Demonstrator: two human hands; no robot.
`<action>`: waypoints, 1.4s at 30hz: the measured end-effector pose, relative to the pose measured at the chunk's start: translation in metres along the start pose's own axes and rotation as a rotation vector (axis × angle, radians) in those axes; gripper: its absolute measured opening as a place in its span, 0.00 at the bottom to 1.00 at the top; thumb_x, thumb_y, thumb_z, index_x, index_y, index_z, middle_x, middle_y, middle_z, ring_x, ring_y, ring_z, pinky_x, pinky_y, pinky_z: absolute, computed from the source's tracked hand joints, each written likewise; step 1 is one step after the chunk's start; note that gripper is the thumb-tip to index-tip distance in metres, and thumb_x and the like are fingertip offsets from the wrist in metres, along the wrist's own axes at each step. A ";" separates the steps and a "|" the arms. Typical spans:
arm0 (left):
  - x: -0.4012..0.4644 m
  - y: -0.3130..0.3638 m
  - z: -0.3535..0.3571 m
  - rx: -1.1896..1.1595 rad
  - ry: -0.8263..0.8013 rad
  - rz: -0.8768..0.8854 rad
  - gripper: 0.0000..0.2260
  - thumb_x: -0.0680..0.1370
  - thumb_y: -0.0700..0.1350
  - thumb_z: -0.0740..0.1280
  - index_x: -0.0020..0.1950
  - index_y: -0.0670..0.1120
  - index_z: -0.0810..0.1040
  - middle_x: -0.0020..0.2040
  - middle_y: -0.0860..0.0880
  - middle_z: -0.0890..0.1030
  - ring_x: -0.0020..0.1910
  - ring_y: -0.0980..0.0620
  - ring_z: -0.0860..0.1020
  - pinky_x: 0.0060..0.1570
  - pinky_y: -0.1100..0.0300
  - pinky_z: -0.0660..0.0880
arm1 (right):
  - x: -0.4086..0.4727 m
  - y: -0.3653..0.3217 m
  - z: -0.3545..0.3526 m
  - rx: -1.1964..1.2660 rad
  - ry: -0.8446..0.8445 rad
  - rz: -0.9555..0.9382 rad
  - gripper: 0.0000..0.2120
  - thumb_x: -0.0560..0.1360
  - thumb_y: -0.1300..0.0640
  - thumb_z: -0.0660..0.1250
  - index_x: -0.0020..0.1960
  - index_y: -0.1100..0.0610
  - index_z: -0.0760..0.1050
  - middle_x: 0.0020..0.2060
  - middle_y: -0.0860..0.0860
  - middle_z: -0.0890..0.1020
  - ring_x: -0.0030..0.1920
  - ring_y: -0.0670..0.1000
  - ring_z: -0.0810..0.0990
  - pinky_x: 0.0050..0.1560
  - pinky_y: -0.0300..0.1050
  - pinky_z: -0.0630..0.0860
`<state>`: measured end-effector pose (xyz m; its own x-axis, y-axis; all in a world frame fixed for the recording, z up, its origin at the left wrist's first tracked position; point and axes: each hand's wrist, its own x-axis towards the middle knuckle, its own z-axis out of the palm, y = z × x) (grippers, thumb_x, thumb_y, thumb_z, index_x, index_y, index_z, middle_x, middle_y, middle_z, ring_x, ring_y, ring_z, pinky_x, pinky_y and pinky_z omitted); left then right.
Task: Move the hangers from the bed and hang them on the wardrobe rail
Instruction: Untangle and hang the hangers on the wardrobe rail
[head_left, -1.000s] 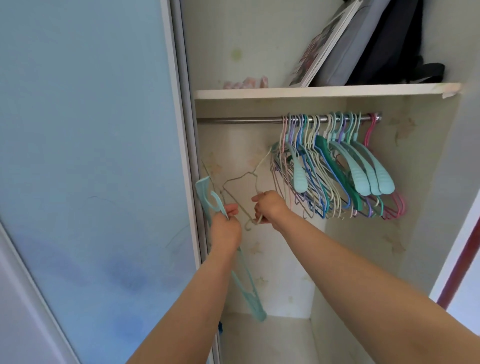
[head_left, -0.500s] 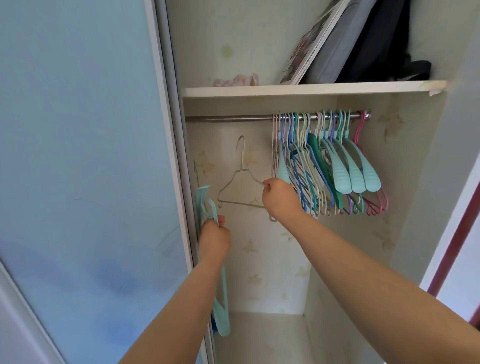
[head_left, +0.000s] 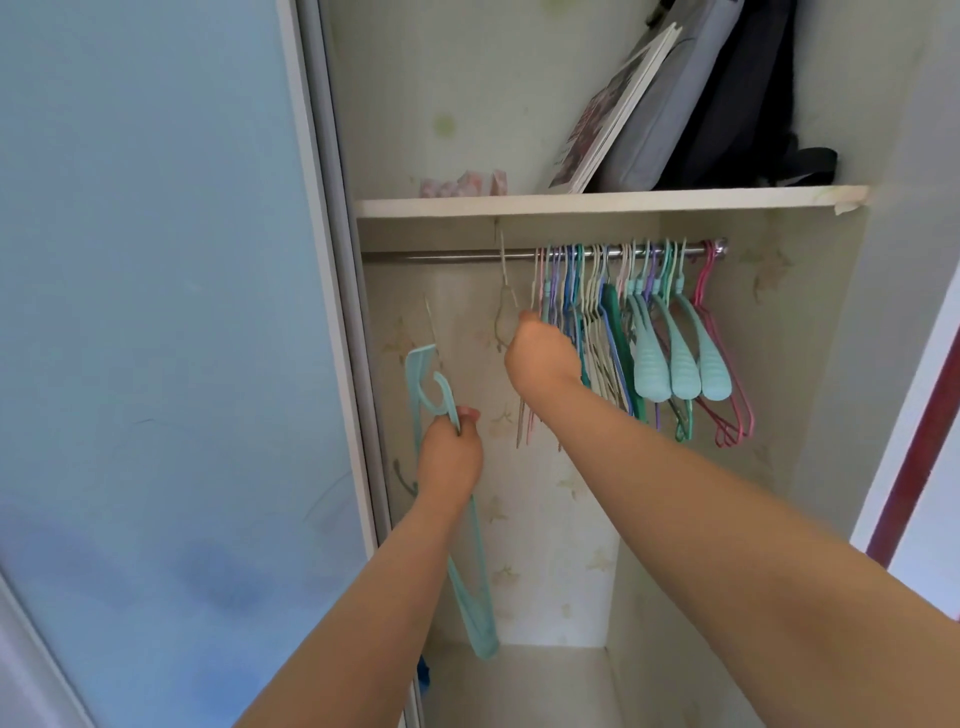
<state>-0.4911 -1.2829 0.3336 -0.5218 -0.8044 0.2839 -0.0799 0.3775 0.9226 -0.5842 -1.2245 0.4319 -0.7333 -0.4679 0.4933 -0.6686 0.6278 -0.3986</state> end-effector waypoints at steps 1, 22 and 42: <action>0.000 0.003 -0.001 -0.018 -0.003 0.017 0.13 0.81 0.48 0.55 0.53 0.49 0.79 0.45 0.39 0.81 0.47 0.39 0.79 0.42 0.55 0.73 | 0.007 0.001 -0.002 -0.001 -0.043 0.033 0.17 0.75 0.70 0.57 0.63 0.65 0.70 0.53 0.63 0.80 0.52 0.62 0.80 0.45 0.51 0.76; -0.013 0.014 -0.003 -0.368 -0.273 0.006 0.21 0.82 0.57 0.50 0.73 0.56 0.67 0.67 0.51 0.74 0.59 0.58 0.74 0.59 0.64 0.69 | -0.078 0.008 0.034 0.926 -0.711 0.268 0.19 0.81 0.47 0.55 0.59 0.59 0.76 0.51 0.59 0.82 0.44 0.56 0.81 0.52 0.53 0.80; 0.004 -0.008 -0.008 -0.018 -0.428 -0.075 0.16 0.82 0.47 0.53 0.69 0.44 0.66 0.49 0.56 0.73 0.45 0.61 0.74 0.32 0.81 0.67 | -0.074 0.017 0.083 1.243 -0.504 0.553 0.13 0.77 0.56 0.62 0.51 0.65 0.80 0.37 0.58 0.77 0.37 0.53 0.73 0.34 0.43 0.68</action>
<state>-0.4853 -1.2927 0.3294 -0.8204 -0.5654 0.0854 -0.1183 0.3139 0.9420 -0.5519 -1.2313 0.3244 -0.7172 -0.6788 -0.1578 0.2282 -0.0147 -0.9735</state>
